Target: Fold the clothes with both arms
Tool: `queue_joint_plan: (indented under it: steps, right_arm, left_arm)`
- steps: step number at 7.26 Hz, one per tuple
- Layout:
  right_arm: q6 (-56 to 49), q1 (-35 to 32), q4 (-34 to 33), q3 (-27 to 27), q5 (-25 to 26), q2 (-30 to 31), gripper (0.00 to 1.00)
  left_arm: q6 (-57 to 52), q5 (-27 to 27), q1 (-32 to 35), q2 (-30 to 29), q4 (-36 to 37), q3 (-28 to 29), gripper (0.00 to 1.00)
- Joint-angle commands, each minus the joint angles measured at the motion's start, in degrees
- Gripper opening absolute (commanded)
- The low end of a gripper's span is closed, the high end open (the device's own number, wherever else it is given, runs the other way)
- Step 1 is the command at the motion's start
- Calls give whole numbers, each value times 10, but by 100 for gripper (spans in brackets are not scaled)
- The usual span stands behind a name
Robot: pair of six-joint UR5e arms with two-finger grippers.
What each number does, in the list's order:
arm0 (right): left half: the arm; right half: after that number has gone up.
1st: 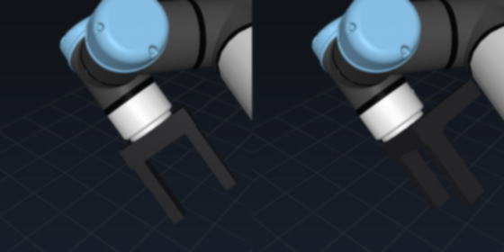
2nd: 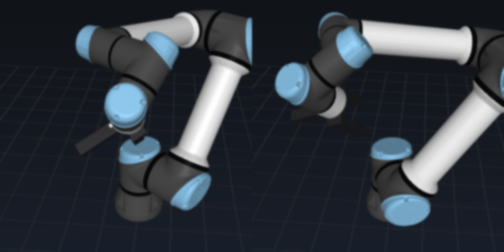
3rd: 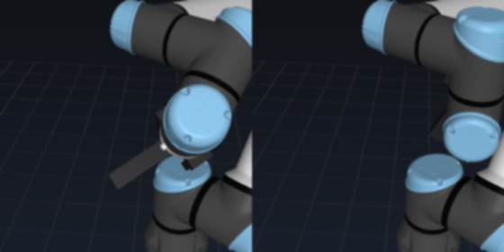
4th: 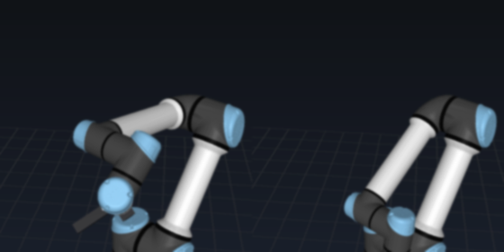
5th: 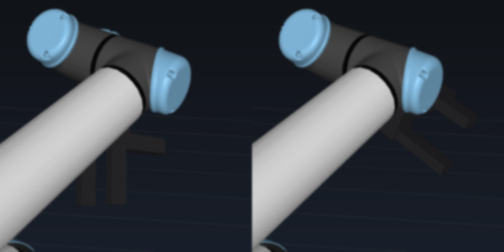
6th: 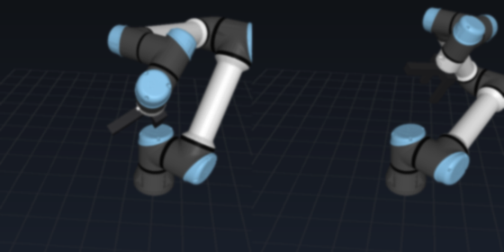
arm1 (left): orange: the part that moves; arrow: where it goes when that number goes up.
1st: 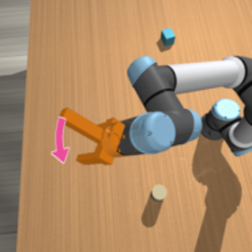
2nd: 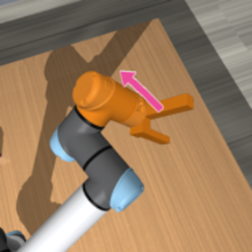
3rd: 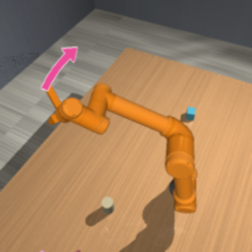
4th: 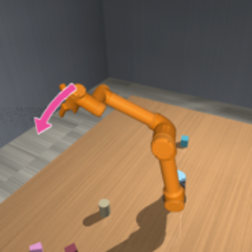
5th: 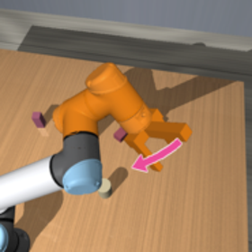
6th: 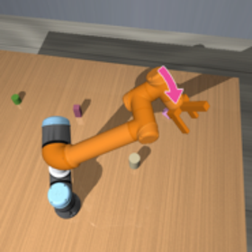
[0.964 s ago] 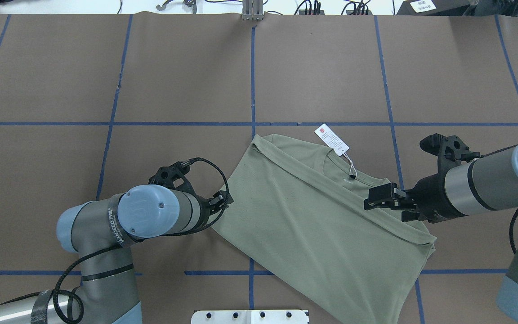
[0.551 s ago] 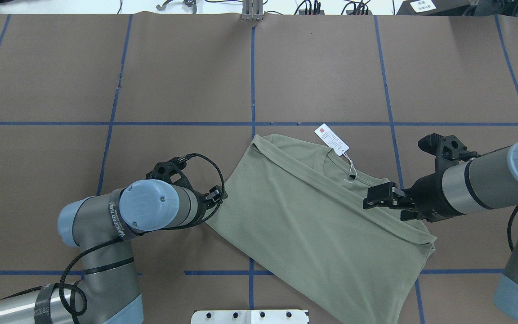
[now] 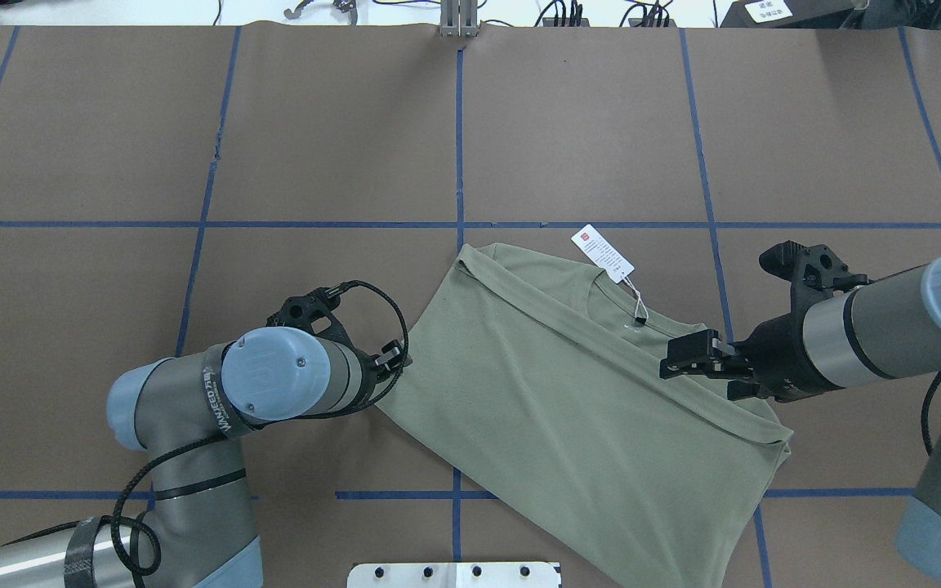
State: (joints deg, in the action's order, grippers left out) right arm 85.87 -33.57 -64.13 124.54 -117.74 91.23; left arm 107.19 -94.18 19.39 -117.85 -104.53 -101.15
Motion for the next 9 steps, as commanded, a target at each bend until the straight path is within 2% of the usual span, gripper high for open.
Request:
queue_joint_plan:
  steps: [1, 2, 3, 4, 5, 7, 9]
  right_arm:
    - [0, 0, 0, 0, 0, 0, 100]
    - [0, 0, 0, 0, 0, 1, 100]
    - [0, -1, 0, 0, 0, 1, 100]
    - [0, -1, 0, 0, 0, 1, 100]
    - [0, -1, 0, 0, 0, 0, 100]
    - [0, -2, 0, -1, 0, -1, 100]
    - [0, -4, 0, -4, 1, -1, 100]
  left_arm:
    - [0, -2, -1, -4, 1, 0, 71]
    - [0, -3, -1, -9, 2, 0, 62]
    - [1, -4, -2, -9, 2, -1, 43]
    - [1, -4, -2, -8, 2, 2, 13]
    - [1, -3, -2, -5, 3, 2, 0]
    - [1, -3, 12, -2, 7, 0, 0]
    - [-8, -3, 61, -10, 45, -3, 0]
